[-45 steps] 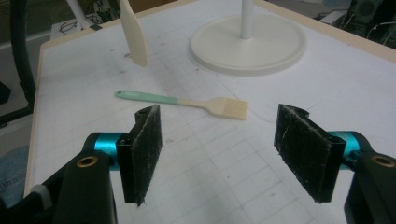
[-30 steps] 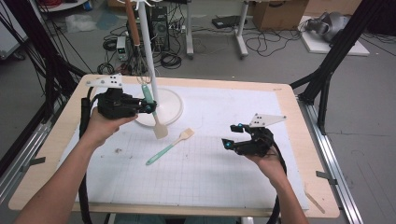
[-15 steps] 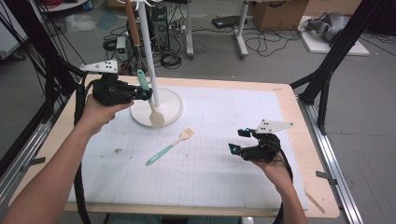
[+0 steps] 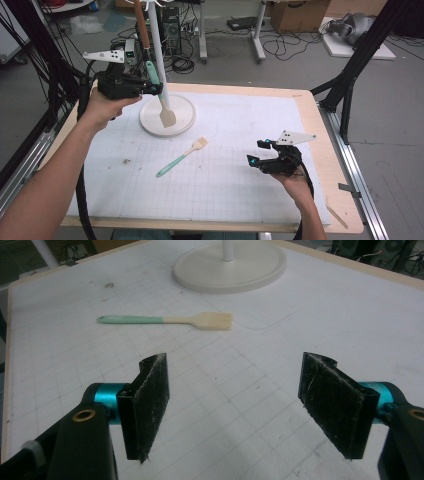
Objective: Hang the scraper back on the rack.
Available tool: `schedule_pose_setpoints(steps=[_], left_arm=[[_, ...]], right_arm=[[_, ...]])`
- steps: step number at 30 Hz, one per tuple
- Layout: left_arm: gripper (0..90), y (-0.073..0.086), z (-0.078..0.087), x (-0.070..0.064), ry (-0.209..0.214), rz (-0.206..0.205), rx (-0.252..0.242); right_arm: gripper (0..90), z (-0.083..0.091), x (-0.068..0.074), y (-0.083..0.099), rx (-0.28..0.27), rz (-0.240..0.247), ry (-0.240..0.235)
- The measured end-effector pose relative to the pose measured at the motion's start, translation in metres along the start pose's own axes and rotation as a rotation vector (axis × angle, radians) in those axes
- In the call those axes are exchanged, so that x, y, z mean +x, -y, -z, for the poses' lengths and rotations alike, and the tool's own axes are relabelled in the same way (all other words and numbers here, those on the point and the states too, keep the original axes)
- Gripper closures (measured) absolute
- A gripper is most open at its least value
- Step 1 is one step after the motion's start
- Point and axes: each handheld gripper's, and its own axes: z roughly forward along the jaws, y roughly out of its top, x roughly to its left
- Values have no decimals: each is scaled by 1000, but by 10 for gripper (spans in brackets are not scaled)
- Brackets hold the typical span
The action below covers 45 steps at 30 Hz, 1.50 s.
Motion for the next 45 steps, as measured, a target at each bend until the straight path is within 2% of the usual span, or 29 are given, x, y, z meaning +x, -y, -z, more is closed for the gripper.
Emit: schedule_pose_setpoints(steps=[7, 14, 21, 26, 37, 45], left_arm=[[831, -10, 2, 7, 0, 0, -11], [832, -20, 2, 15, 6, -2, 2], [832, -29, 5, 20, -1, -1, -10], [832, -38, 9, 22, 11, -7, -24], [832, -59, 5, 29, 4, -23, -5], [832, -70, 8, 35, 1, -15, -6]], right_arm=[[277, -3, 2, 0, 16, 8, -5], [277, -3, 0, 0, 10, 5, -9], [277, -3, -1, 1, 11, 1, -10], [276, -3, -2, 1, 6, -1, -14], [276, -5, -1, 2, 18, 2, -12], [276, -2, -2, 2, 7, 4, -1]])
